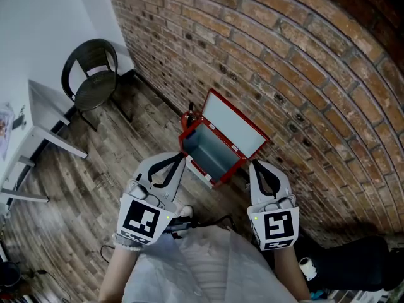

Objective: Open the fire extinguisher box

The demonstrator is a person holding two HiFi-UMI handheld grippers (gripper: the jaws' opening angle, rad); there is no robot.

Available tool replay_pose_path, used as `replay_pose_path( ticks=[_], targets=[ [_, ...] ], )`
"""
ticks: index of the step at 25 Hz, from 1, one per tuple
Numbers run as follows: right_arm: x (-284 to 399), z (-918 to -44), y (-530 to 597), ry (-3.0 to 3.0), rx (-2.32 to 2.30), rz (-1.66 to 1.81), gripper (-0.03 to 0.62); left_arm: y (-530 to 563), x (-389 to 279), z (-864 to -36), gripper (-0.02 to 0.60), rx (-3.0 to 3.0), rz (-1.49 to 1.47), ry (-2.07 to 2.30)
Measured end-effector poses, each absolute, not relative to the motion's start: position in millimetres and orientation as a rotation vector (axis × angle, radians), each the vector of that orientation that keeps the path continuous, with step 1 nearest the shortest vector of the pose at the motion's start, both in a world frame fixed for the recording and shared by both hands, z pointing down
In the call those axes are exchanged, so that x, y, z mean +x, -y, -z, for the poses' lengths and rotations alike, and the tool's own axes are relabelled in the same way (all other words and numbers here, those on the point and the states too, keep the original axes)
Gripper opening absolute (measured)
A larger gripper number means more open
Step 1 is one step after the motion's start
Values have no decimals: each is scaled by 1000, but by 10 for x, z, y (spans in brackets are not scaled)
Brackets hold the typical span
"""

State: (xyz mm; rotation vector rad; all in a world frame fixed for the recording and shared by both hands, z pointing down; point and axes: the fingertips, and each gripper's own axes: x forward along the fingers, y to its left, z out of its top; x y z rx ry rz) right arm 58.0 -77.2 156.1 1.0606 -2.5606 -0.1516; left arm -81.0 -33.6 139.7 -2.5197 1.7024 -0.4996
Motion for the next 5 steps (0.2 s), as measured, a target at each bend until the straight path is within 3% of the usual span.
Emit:
replay_pose_path(
  ticks=[5],
  targets=[
    [582, -1584, 765, 2556, 1056, 150, 8, 336, -793, -1426, -2, -2522, 523, -1693]
  ],
)
